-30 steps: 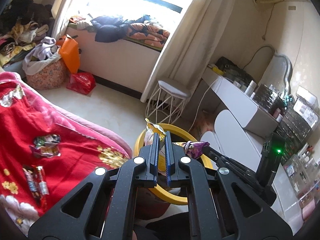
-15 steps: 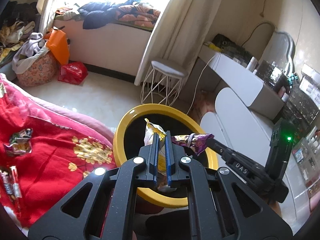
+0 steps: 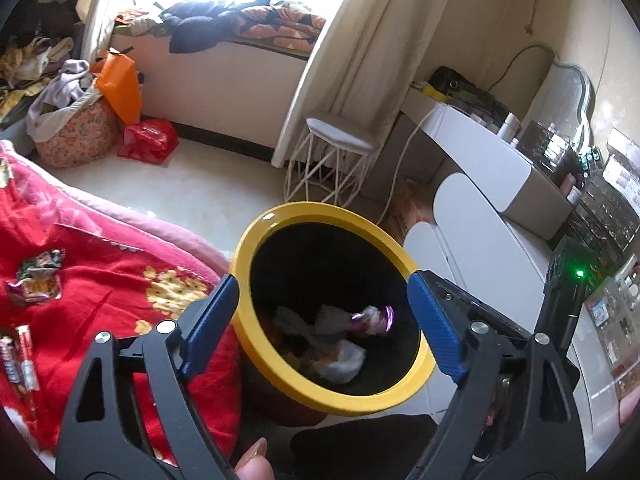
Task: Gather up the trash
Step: 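Move both open tools back over the remaining wrappers on the bedspread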
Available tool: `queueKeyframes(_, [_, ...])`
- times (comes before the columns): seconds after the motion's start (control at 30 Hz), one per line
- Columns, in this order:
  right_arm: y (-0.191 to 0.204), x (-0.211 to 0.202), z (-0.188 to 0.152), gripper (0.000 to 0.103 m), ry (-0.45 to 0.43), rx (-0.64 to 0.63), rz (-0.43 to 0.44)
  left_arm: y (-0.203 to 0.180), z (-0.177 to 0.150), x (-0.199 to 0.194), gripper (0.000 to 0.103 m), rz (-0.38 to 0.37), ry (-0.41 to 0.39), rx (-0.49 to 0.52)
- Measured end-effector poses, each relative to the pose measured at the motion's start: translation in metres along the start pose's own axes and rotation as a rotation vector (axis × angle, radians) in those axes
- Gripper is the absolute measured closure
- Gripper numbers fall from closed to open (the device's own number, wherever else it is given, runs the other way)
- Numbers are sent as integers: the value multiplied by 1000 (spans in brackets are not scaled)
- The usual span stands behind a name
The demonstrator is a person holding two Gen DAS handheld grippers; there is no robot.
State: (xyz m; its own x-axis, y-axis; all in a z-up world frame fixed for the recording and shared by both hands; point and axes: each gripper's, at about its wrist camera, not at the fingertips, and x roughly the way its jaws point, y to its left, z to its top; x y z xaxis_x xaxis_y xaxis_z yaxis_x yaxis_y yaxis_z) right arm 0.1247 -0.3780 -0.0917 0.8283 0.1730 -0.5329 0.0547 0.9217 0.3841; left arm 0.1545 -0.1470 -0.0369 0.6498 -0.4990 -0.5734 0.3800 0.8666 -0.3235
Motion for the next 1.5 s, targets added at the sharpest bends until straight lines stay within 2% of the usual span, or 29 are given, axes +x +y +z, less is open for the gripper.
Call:
queueKeyframes(0.03, [2, -2, 0, 43, -7, -2, -3, 1, 0, -3, 10, 10, -7, -1])
queueKeyframes(0.17, [6, -6, 3, 35, -25, -13, -6, 5, -1, -15, 10, 33, -27, -12])
queueKeyframes(0.43, [23, -13, 6, 29, -48, -52, 8, 17, -2, -41, 10, 80, -81, -25])
queueKeyframes(1.13, [89, -28, 1, 27, -85, -181, 109, 48, -2, -102, 10, 193, -211, -53])
queueKeyframes(1.5, [130, -19, -7, 27, -47, -260, 187, 77, -3, -131, 10, 247, -264, -96])
